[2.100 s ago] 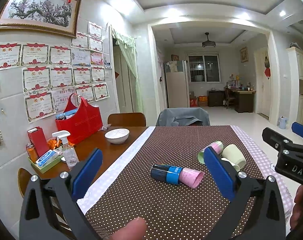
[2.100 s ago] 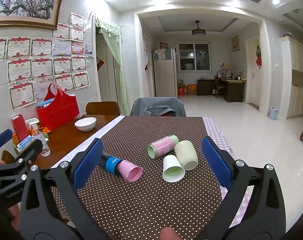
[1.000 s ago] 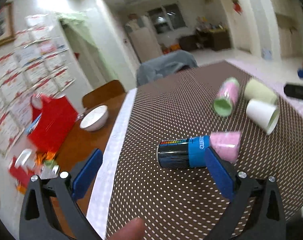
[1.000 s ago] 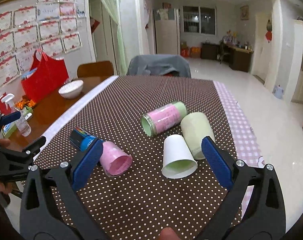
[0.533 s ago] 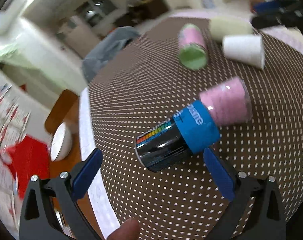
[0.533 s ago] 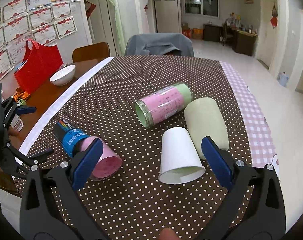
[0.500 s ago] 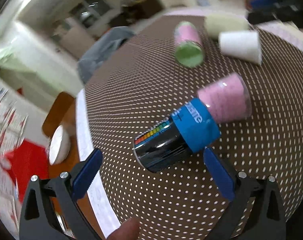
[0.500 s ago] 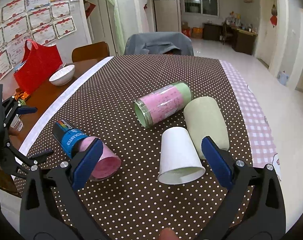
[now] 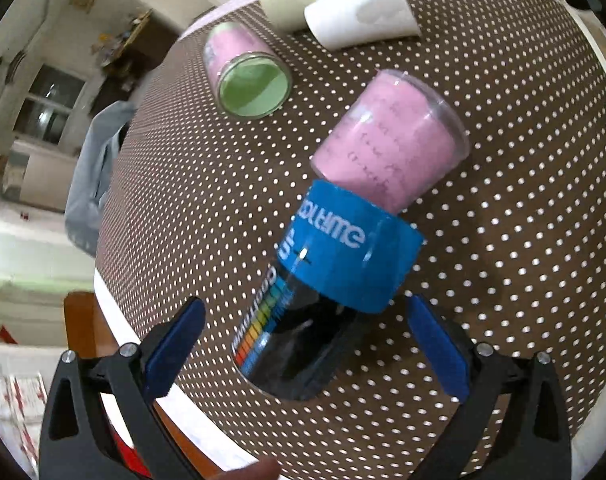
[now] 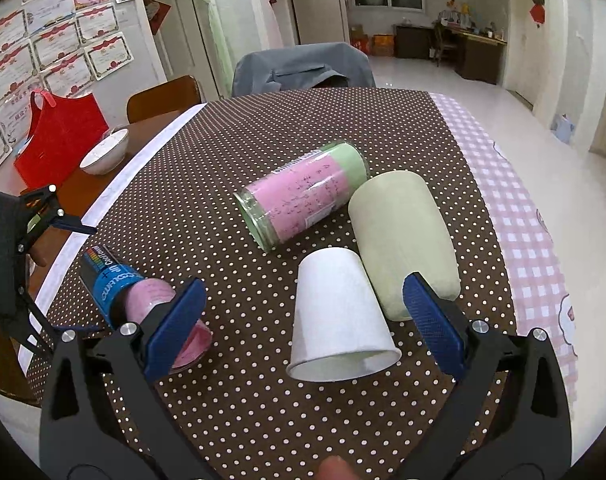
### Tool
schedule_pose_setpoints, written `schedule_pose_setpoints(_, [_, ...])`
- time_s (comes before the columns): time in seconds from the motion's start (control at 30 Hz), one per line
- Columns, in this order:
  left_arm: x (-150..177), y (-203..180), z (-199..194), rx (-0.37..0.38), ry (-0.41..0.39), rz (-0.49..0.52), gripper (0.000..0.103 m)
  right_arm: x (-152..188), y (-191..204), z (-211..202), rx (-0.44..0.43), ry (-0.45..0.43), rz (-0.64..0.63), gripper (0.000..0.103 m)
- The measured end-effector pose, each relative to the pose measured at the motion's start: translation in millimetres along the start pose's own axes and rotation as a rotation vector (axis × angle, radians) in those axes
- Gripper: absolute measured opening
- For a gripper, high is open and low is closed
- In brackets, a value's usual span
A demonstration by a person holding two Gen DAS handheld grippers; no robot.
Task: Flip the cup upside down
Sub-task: 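Lift the black can with the left tool, pulling it from the pink cup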
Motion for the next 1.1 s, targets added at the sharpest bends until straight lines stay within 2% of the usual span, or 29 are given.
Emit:
schedule_pose_setpoints(0.17, [-12.4,7.3,21.0,0.049,0.016,0.086,0.099,-0.1,-2.7,3.9,-0.001,0.009,0.012,0.097])
schedule_pose_setpoints(0.27, [-4.2,-3.2,29.6,0.087,0.05,0.138,0.098,1.0,-5.6,4.5,-0.003,0.013,0.021,0.097])
schedule_pose_setpoints(0.3, [0.6,-5.4,30.4,0.096,0.06,0.149,0.094,1.3,-6.4,4.2,-0.002,0.014,0.024,0.097])
schedule_pose_setpoints(0.33, [2.2,-6.7,33.9,0.103,0.075,0.156,0.08,1.7,-7.0,4.0,-0.003,0.014,0.026,0.097])
schedule_pose_setpoints(0.37, [3.2,-6.7,34.7,0.108,0.081,0.15,0.075,2.0,-7.5,3.5,-0.003,0.014,0.027,0.097])
schedule_pose_setpoints(0.4, [2.4,-4.5,34.1,0.105,0.08,0.131,0.073,2.2,-8.2,3.0,-0.005,0.014,0.028,0.097])
schedule_pose_setpoints(0.57, [17.2,0.0,36.0,0.072,0.128,0.066,0.072,3.8,-6.3,-6.9,-0.021,0.001,0.026,0.097])
schedule_pose_setpoints(0.77, [32.9,-4.2,15.4,0.048,0.147,-0.053,0.071,10.1,-0.9,-22.0,-0.041,-0.009,0.019,0.097])
schedule_pose_setpoints(1.1, [38.8,-33.9,-21.4,-0.005,0.144,-0.141,0.069,23.9,-3.0,-62.3,-0.055,-0.048,0.024,0.097])
Point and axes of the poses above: each gripper's, at about its wrist camera, not at the fingertips, and z roughly the way its jaws point, y to its left, x to its underside, the point moved 8 cm from there along z, roughly the way its jaws point, and after that the axes turned 2 degrees about z, right-handed, at the moved point
